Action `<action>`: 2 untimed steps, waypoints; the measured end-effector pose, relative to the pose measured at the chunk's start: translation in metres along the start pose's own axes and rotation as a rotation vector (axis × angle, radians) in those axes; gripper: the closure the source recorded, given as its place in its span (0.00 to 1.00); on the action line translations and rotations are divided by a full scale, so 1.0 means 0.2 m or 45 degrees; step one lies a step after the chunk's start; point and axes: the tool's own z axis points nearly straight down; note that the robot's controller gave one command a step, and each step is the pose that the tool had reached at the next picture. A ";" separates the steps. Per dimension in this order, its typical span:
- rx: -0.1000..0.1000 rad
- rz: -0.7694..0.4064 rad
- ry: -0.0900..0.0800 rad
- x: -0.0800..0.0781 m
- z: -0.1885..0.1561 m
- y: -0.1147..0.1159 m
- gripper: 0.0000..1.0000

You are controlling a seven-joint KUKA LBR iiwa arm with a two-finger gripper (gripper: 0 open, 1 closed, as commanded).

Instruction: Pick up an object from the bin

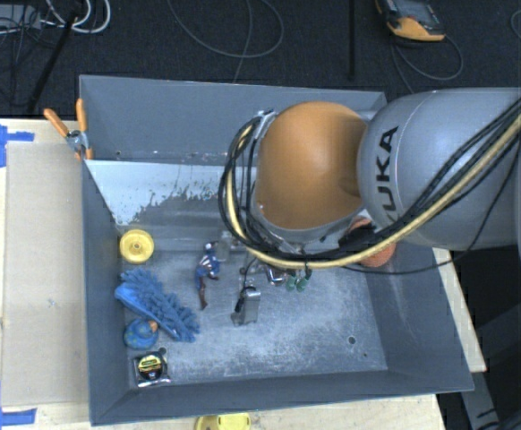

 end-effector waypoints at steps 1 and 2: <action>-0.001 -0.033 -0.012 -0.05 0.05 -0.16 0.00; 0.003 -0.049 -0.013 -0.25 0.24 -0.11 0.00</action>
Offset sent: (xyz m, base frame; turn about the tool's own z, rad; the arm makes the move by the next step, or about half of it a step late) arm 0.0818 0.0139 -0.0752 -0.0573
